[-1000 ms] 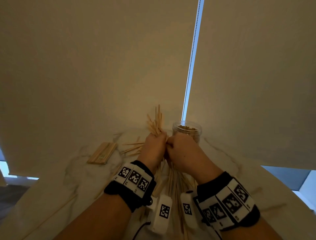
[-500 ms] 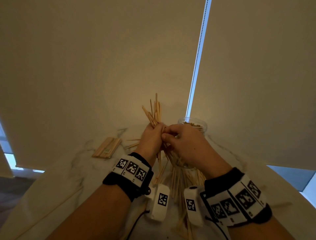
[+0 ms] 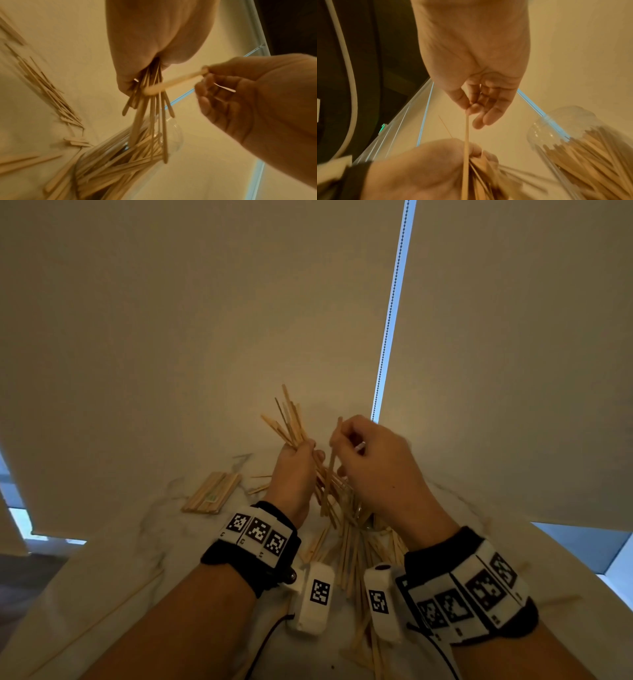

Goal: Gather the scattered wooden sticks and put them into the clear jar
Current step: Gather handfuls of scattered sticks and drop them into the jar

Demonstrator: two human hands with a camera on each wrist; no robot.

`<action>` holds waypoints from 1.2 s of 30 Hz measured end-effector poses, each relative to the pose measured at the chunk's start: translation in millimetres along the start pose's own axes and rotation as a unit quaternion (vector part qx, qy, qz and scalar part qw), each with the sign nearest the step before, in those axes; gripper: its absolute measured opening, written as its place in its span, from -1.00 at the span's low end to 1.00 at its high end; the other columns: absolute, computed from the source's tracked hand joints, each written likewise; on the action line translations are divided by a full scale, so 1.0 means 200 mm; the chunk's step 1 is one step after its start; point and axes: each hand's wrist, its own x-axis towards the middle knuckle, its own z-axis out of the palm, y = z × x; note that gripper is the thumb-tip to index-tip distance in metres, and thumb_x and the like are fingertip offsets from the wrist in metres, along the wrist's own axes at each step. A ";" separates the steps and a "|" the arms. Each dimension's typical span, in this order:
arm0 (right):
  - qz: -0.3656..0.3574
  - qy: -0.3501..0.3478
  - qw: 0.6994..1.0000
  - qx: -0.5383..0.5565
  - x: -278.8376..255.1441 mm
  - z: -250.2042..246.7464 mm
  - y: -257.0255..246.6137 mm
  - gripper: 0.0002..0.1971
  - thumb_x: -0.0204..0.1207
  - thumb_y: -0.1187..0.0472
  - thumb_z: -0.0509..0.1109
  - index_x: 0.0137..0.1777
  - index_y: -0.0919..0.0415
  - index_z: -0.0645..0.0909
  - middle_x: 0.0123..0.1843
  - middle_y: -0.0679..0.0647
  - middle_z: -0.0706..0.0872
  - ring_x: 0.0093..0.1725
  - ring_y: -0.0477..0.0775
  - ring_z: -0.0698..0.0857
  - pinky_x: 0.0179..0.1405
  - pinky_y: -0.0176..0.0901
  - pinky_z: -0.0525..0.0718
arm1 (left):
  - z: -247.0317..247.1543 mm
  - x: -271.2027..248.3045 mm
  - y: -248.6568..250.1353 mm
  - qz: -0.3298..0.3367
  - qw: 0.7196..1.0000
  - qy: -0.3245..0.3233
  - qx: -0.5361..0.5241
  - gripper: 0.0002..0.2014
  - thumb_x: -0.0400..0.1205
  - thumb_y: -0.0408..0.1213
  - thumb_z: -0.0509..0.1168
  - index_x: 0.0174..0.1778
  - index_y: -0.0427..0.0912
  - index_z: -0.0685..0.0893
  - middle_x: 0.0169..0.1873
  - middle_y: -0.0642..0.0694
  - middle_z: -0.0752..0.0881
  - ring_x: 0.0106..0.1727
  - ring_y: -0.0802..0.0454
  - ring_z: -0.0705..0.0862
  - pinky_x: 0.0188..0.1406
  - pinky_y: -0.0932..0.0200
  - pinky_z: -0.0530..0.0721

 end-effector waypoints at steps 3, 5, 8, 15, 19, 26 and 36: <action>0.019 0.045 0.999 -0.013 0.03 -0.07 0.00 -0.81 0.69 0.02 0.24 -0.14 0.00 0.57 -0.27 -0.06 0.69 -0.30 -0.03 0.71 -0.19 0.01 0.74 | 0.00 0.01 0.01 0.028 0.999 0.023 0.029 -0.86 0.79 -0.17 0.11 0.04 -0.09 0.54 -0.28 -0.07 0.59 -0.16 -0.05 0.64 -0.16 -0.02 0.60; 0.035 0.022 0.998 -0.053 0.04 -0.10 0.03 -0.82 0.69 0.03 0.26 -0.11 0.00 0.61 -0.24 -0.10 0.70 -0.29 -0.12 0.69 -0.25 -0.17 0.68 | 0.02 -0.03 0.03 0.024 0.999 -0.028 0.036 -0.85 0.79 -0.17 0.12 0.05 -0.12 0.56 -0.32 -0.05 0.60 -0.16 -0.03 0.69 -0.13 -0.05 0.64; 0.070 0.001 0.996 -0.049 0.05 -0.12 0.08 -0.85 0.67 0.07 0.32 -0.08 0.02 0.70 -0.24 -0.10 0.75 -0.33 -0.20 0.71 -0.39 -0.46 0.63 | 0.08 -0.13 0.07 0.003 0.988 -0.154 0.005 -0.76 0.82 -0.20 0.10 0.18 -0.24 0.63 -0.23 -0.17 0.76 -0.14 -0.14 0.80 -0.04 -0.20 0.79; 0.085 -0.019 0.996 0.007 0.05 -0.15 0.04 -0.53 0.65 -0.30 0.16 -0.05 0.02 0.74 -0.20 -0.11 0.78 -0.22 -0.26 0.71 -0.25 -0.40 0.51 | 0.13 -0.16 0.05 0.047 0.985 -0.161 0.047 -0.67 0.83 -0.02 0.05 0.32 -0.16 0.53 -0.34 -0.07 0.55 -0.50 0.11 0.48 -0.46 0.11 0.54; 0.107 -0.066 0.992 0.006 0.04 -0.13 0.05 -0.04 0.16 -0.67 0.26 0.35 0.06 0.61 0.13 -0.11 0.74 0.10 -0.09 0.73 -0.01 -0.18 0.63 | 0.13 -0.17 0.02 0.099 0.967 -0.188 0.142 -0.69 0.83 -0.11 0.04 0.44 -0.05 0.51 -0.41 0.06 0.65 -0.49 0.12 0.52 -0.47 0.10 0.53; 0.110 0.048 0.974 0.193 0.07 -0.16 0.09 -0.71 0.39 0.18 0.64 0.06 0.12 0.68 -0.12 0.02 0.85 -0.12 0.00 0.85 0.07 0.08 0.81 | 0.15 -0.22 0.02 0.119 0.938 -0.270 0.184 -0.59 0.74 0.06 0.20 -0.16 -0.26 0.50 -0.34 -0.24 0.50 -0.36 -0.13 0.44 -0.38 0.01 0.49; 0.073 0.123 0.978 0.151 0.07 -0.20 0.03 -0.67 0.62 -0.04 0.40 0.32 -0.03 0.48 -0.03 -0.13 0.71 -0.10 -0.21 0.77 -0.09 -0.22 0.77 | 0.11 -0.21 0.00 0.174 0.909 -0.258 0.276 -0.52 0.67 0.21 0.24 -0.41 -0.06 0.40 -0.57 0.01 0.44 -0.58 0.10 0.37 -0.44 0.07 0.40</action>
